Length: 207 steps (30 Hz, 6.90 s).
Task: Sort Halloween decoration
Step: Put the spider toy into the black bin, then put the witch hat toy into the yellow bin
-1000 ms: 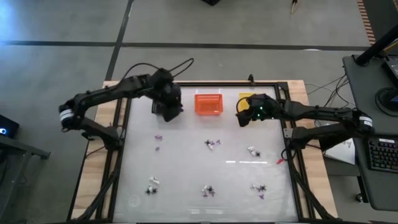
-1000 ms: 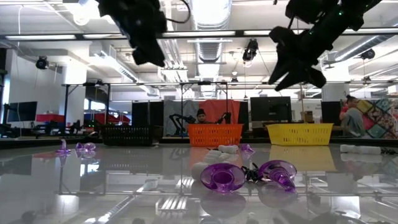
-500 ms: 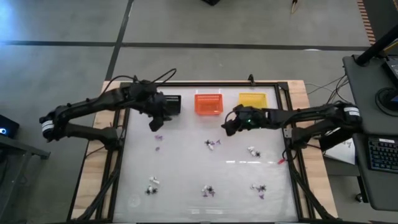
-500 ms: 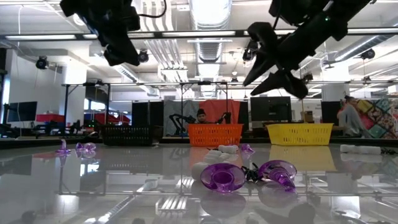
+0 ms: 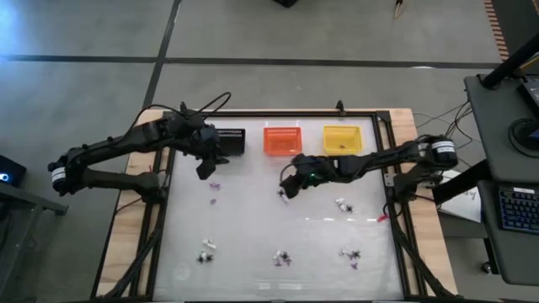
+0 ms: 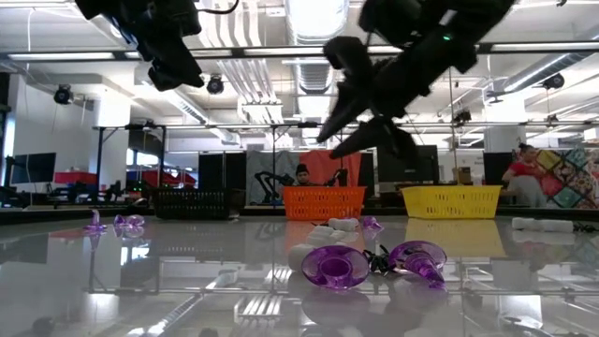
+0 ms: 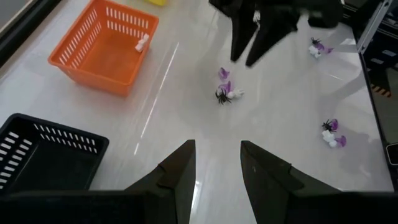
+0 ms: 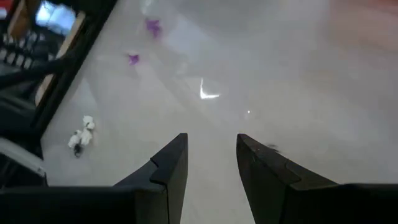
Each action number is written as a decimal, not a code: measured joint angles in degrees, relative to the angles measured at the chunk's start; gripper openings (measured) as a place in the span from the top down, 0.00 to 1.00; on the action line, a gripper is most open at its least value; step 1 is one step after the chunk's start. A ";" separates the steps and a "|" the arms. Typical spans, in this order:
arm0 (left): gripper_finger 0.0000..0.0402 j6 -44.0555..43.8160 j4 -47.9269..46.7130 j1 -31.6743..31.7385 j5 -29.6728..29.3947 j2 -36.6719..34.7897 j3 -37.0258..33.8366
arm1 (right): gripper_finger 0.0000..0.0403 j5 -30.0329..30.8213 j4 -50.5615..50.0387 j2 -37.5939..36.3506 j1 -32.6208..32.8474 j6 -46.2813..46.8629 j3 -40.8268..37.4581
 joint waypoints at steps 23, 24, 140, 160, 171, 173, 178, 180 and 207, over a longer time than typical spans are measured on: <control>0.73 1.53 -2.45 0.00 0.00 -1.58 0.00 | 0.68 -0.37 -29.27 16.58 0.01 -7.02 23.39; 0.73 1.53 -2.40 0.00 0.00 -1.53 0.00 | 0.68 -0.37 -29.42 16.56 0.02 -7.00 23.39; 0.73 -10.97 -4.69 0.04 -17.57 -2.45 -0.61 | 0.85 -18.97 -5.66 40.76 -19.65 -22.08 58.45; 0.73 -15.80 -16.30 -8.39 -16.39 -3.57 -1.54 | 0.73 -14.64 -41.03 37.42 -20.17 -31.93 66.34; 0.73 -26.56 -8.08 -18.53 -17.22 -3.72 -13.31 | 0.71 -9.79 -51.19 36.60 -16.04 -30.75 66.30; 0.73 -29.19 -6.15 -19.76 -17.22 -3.72 -15.75 | 0.71 -9.67 -51.70 36.60 -15.22 -29.72 66.28; 0.73 -34.07 -4.58 -21.99 -17.20 -3.57 -20.21 | 0.71 -8.87 -51.59 36.60 -13.20 -27.95 66.28; 0.73 -35.43 -4.36 -22.87 -17.10 -3.58 -21.33 | 0.71 -8.83 -51.87 36.60 -12.53 -27.24 66.28; 0.73 -37.56 2.53 -26.69 -17.94 6.23 -24.38 | 0.70 -4.15 -58.80 36.02 -8.74 -22.67 66.28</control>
